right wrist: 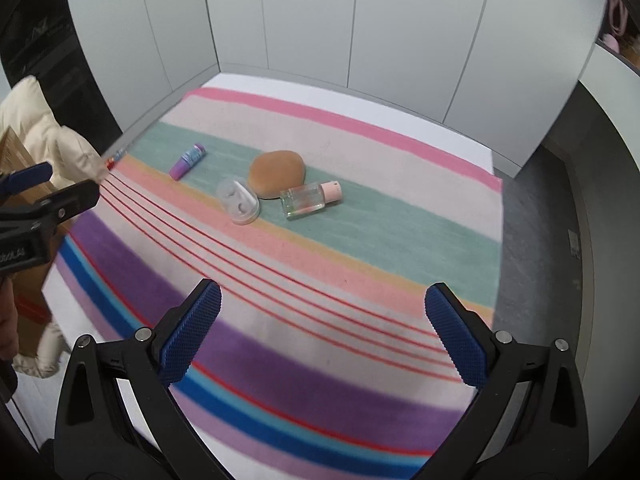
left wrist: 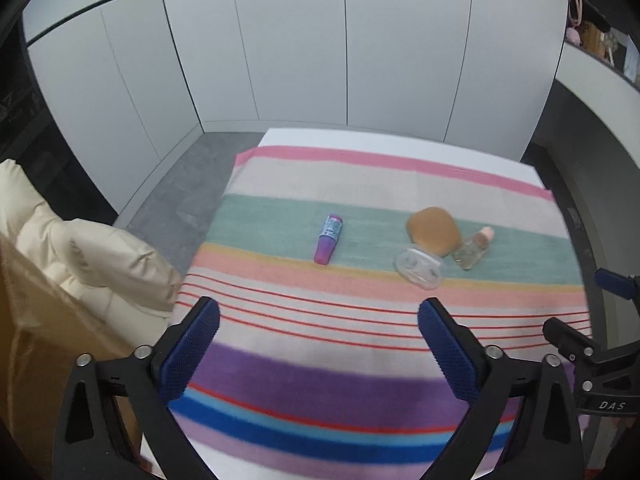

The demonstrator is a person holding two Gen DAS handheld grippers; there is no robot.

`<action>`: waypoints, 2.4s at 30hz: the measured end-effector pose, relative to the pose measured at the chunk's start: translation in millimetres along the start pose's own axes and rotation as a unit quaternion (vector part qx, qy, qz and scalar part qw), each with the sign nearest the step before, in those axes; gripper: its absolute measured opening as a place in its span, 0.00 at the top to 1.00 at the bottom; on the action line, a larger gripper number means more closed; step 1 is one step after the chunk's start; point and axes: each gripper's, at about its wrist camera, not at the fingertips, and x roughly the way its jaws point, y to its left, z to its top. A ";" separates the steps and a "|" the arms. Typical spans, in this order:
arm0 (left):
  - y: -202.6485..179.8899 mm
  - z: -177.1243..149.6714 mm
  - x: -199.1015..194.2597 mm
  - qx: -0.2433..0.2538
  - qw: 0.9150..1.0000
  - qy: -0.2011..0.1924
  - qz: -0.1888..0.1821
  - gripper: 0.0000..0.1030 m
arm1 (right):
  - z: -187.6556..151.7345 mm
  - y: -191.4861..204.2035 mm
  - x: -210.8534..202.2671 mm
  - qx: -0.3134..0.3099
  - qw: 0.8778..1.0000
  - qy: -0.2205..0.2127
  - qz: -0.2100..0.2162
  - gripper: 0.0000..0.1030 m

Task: Organize objects
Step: 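Move the left tool to the purple tube while the right tool approaches the glass bottle, then grasp the purple tube with the left tool while the right tool grasps the pink-capped glass bottle, then carry the purple tube with the left tool while the right tool carries the bottle toward the box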

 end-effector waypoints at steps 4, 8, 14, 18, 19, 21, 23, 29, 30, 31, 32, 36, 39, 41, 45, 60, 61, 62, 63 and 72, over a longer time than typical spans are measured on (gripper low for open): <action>-0.7 1.1 35.7 -0.005 1.000 0.020 -0.006 0.14 | 4.9 -2.6 34.5 0.015 1.000 0.010 0.012 0.01; -0.6 3.2 70.3 -0.004 0.999 0.035 -0.012 0.21 | 8.0 -6.7 73.5 0.033 0.999 0.031 0.021 0.04; -2.0 11.5 111.0 -0.005 0.999 0.050 -0.021 0.25 | 14.7 -1.3 109.5 0.013 0.999 0.040 0.015 0.05; -2.8 18.9 131.8 -0.006 0.998 0.055 -0.027 0.26 | 21.6 0.2 125.9 0.011 0.999 0.040 0.018 0.05; -2.8 20.7 135.9 -0.009 0.998 0.056 -0.030 0.26 | 24.2 1.7 127.8 0.006 0.999 0.032 0.015 0.06; -2.9 24.2 142.3 -0.015 0.997 0.058 -0.038 0.26 | 30.4 4.3 131.3 0.001 0.999 0.024 0.021 0.08; -7.5 29.8 146.9 -0.001 0.998 0.051 -0.036 0.26 | 36.4 7.4 133.9 -0.006 1.000 0.017 0.020 0.14; -18.9 41.0 147.4 0.016 0.998 0.040 -0.047 0.60 | 46.2 10.9 134.5 -0.004 1.000 0.005 0.016 0.36; -20.5 41.3 146.3 0.018 0.998 0.042 -0.049 0.73 | 46.5 11.2 134.3 -0.003 1.000 0.007 0.019 0.36; -22.0 41.3 145.1 0.017 0.998 0.043 -0.053 0.79 | 48.4 11.9 134.2 -0.001 1.000 0.006 0.020 0.36; -23.4 40.6 143.3 0.015 0.997 0.045 -0.060 0.81 | 48.5 12.3 132.3 0.002 1.000 0.007 0.024 0.36; -27.2 33.4 129.3 0.025 0.997 0.041 -0.055 0.81 | 46.4 15.1 120.9 0.004 1.000 0.005 0.021 0.36; -27.1 28.6 116.7 0.022 0.997 0.042 -0.056 0.81 | 43.7 15.5 109.9 0.010 1.000 0.003 0.024 0.36; -26.1 26.6 109.8 0.020 0.997 0.043 -0.060 0.81 | 40.0 16.8 98.6 0.015 1.000 0.003 0.022 0.36; -26.4 20.1 91.8 0.016 0.996 0.045 -0.071 0.81 | 30.2 15.3 79.3 0.016 1.000 0.005 0.019 0.36; -53.4 1.4 -25.3 0.036 0.996 0.025 -0.082 0.81 | 9.7 5.8 -19.9 0.034 0.999 -0.023 0.026 0.36; -55.7 0.4 -33.9 0.038 0.996 0.022 -0.083 0.81 | 7.2 6.5 -28.1 0.032 0.999 -0.025 0.026 0.36; -58.7 0.4 -41.6 0.039 0.996 0.019 -0.084 0.81 | 5.0 6.4 -37.7 0.032 0.999 -0.029 0.025 0.36; -60.3 -0.2 -50.0 0.040 0.995 0.015 -0.085 0.81 | 2.6 5.1 -47.8 0.037 0.998 -0.033 0.029 0.36; -64.8 -15.4 -117.7 0.036 0.994 -0.013 -0.098 0.81 | -17.7 8.7 -124.3 0.010 0.999 -0.041 0.028 0.36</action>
